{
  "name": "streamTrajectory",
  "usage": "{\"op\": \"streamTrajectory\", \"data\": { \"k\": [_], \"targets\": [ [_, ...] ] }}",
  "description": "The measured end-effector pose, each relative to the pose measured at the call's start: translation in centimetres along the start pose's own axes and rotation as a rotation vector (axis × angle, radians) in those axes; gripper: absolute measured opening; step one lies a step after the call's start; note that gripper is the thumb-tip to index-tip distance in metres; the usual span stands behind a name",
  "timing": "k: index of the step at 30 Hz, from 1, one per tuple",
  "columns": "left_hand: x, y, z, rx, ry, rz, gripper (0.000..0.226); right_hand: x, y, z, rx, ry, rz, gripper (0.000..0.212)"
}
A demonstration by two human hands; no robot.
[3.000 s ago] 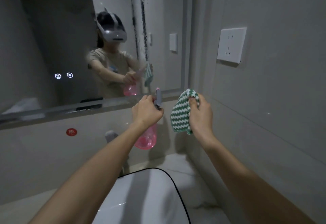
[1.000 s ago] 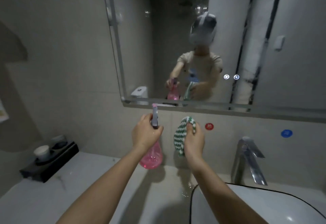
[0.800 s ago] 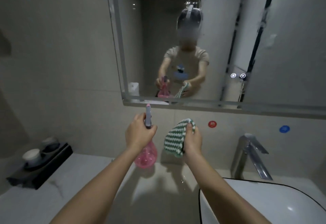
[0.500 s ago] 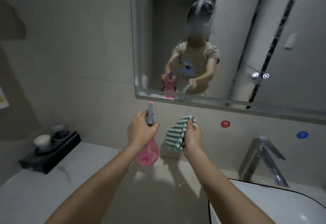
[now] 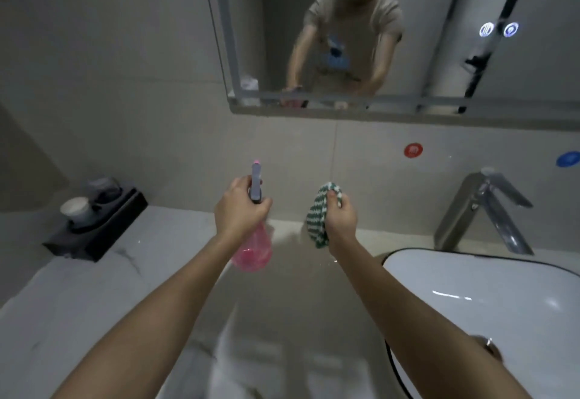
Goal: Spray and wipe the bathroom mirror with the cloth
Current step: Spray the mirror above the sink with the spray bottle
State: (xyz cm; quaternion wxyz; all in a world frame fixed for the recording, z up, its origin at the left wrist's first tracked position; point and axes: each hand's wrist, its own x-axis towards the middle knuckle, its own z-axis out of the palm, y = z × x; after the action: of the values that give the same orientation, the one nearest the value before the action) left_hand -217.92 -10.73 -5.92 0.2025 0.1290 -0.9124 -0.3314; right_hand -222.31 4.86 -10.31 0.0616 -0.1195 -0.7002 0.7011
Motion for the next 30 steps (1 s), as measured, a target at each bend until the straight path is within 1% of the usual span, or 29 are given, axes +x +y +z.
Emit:
{"op": "streamTrajectory", "data": {
  "k": [4,8,12,14,18,21,24,26,28,29,30],
  "targets": [
    [-0.4,-2.2,1.5,-0.002,-0.055,-0.025,0.020,-0.8,3.1,-1.0,-0.115,0.042,0.003,0.022],
    [-0.8,-4.8,2.2,0.022,-0.136,0.005,0.030,-2.1,6.8,-0.5,-0.234,0.058,-0.025,0.022],
    [-2.1,-8.3,2.3,-0.013,-0.247,-0.045,0.031,-4.4,10.5,1.1,-0.340,0.080,0.015,0.028],
    [-2.7,-10.2,2.4,0.007,-0.284,-0.047,0.034,-6.1,12.4,2.1,-0.391,0.047,0.026,0.029],
    [-3.6,-13.9,2.1,0.049,-0.352,-0.028,0.034,-9.5,16.2,4.9,-0.478,-0.086,-0.017,0.028],
    [-3.9,-16.0,1.7,0.068,-0.355,-0.017,0.036,-11.6,18.6,6.8,-0.600,-0.227,0.014,0.032],
    [-3.7,-17.3,1.1,0.087,-0.361,-0.020,0.037,-13.1,20.9,7.7,-0.909,-0.402,-0.024,0.049],
    [-3.4,-17.7,0.7,0.092,-0.353,-0.003,0.036,-13.7,22.0,7.7,-1.128,-0.593,-0.058,0.060],
    [-2.9,-18.0,0.5,0.089,-0.335,0.021,0.036,-13.8,22.1,7.1,-1.222,-0.753,-0.011,0.093],
    [-2.7,-18.1,0.5,0.089,-0.328,0.029,0.036,-13.6,22.2,6.8,-1.222,-0.783,-0.002,0.098],
    [-2.4,-18.1,0.5,0.089,-0.325,0.034,0.037,-13.2,22.1,6.6,-1.200,-0.775,-0.011,0.090]
  ]
}}
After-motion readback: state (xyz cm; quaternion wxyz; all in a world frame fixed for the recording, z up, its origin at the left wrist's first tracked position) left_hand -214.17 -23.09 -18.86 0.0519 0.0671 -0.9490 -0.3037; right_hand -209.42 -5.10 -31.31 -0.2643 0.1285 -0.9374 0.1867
